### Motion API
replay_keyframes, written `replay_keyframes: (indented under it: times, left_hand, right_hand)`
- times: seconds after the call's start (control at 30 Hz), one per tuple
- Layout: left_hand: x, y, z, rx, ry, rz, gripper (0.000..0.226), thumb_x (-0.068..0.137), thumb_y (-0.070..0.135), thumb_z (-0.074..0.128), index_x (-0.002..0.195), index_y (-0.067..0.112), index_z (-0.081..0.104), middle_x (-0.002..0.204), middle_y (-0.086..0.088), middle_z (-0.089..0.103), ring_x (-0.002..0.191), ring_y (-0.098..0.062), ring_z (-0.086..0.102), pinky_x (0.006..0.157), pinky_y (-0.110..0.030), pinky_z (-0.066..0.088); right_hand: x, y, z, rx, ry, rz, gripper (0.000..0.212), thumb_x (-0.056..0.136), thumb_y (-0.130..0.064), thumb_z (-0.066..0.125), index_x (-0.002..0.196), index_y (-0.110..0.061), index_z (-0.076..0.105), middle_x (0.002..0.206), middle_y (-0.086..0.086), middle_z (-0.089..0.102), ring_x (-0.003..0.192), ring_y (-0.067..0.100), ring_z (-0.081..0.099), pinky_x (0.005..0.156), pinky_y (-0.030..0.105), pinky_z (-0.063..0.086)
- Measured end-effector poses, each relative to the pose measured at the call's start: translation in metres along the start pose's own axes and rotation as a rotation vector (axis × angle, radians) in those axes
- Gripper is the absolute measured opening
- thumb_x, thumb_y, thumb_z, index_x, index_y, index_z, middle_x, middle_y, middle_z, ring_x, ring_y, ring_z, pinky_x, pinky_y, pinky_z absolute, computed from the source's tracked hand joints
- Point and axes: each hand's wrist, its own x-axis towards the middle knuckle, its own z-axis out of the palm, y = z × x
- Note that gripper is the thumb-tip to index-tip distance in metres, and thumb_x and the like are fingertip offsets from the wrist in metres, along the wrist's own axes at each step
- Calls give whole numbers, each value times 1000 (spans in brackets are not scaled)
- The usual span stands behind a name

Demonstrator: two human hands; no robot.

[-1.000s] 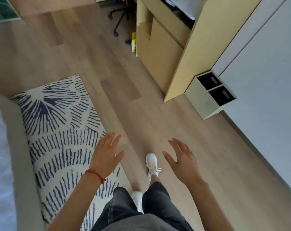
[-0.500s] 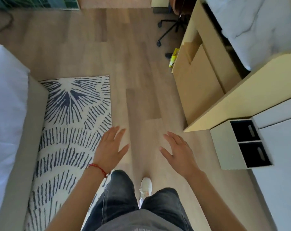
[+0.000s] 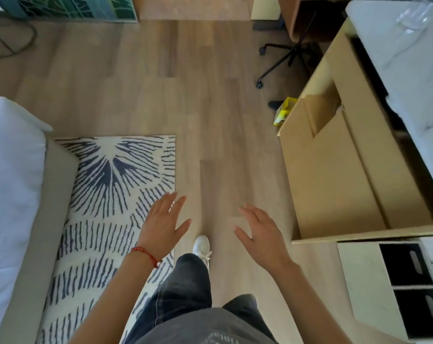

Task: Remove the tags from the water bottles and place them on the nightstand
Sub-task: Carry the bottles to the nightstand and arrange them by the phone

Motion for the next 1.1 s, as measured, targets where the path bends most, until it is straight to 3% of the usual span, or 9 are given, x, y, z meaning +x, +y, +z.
replay_keyframes:
  times: [0.1,0.23,0.33,0.5,0.67,0.87,1.03,1.1]
  left_hand:
    - [60,-7,-32,-29,15,26,78,82,62,22,134,8,41,141,-19,41,134,-36,33,111,-47,27]
    - [137,-14,-62,-14,18,44,68,85,52,34,133,5,42,140,-20,42,133,-36,34,110,-50,29]
    - [191,-15,-76,-22,31,46,70,86,56,31,133,5,42,140,-20,41,134,-36,33,110,-51,30]
    - [288,-15,-76,-7,20,43,56,89,32,55,135,7,39,144,-19,37,136,-34,29,113,-49,24]
    - [399,0,-96,46,7,47,56,89,33,54,137,9,36,145,-18,35,138,-33,25,115,-45,19]
    - [516,21,-139,55,80,96,54,86,32,58,130,4,46,137,-23,44,130,-41,37,107,-53,31]
    - [602,23,-157,48,70,104,55,85,29,62,132,6,44,140,-20,42,133,-37,34,109,-50,28]
    - [640,18,-161,56,55,94,56,88,37,55,134,9,42,143,-18,39,135,-34,30,111,-46,24]
  right_hand:
    - [65,-16,-28,69,36,-1,52,93,-44,42,139,-21,34,149,0,33,136,16,29,109,30,23]
    - [138,-27,-58,114,82,-4,51,93,-44,41,139,-22,35,149,-1,33,136,15,28,111,32,23]
    - [187,-25,-75,126,58,6,52,93,-46,40,139,-24,34,150,-3,31,137,13,25,112,32,24]
    - [277,0,-101,122,51,31,49,93,-44,43,137,-22,38,148,-3,35,134,14,32,110,32,29]
    - [385,24,-149,99,59,17,50,94,-40,45,137,-17,39,147,4,37,134,19,32,109,33,28]
    - [501,39,-223,12,108,-38,50,93,-41,46,135,-15,41,144,6,41,131,22,36,106,33,30]
    - [577,50,-257,34,155,-19,49,93,-43,46,135,-17,42,144,4,41,131,20,37,105,33,32]
    - [609,56,-264,30,154,4,50,93,-42,46,135,-17,41,144,4,41,132,20,36,105,33,31]
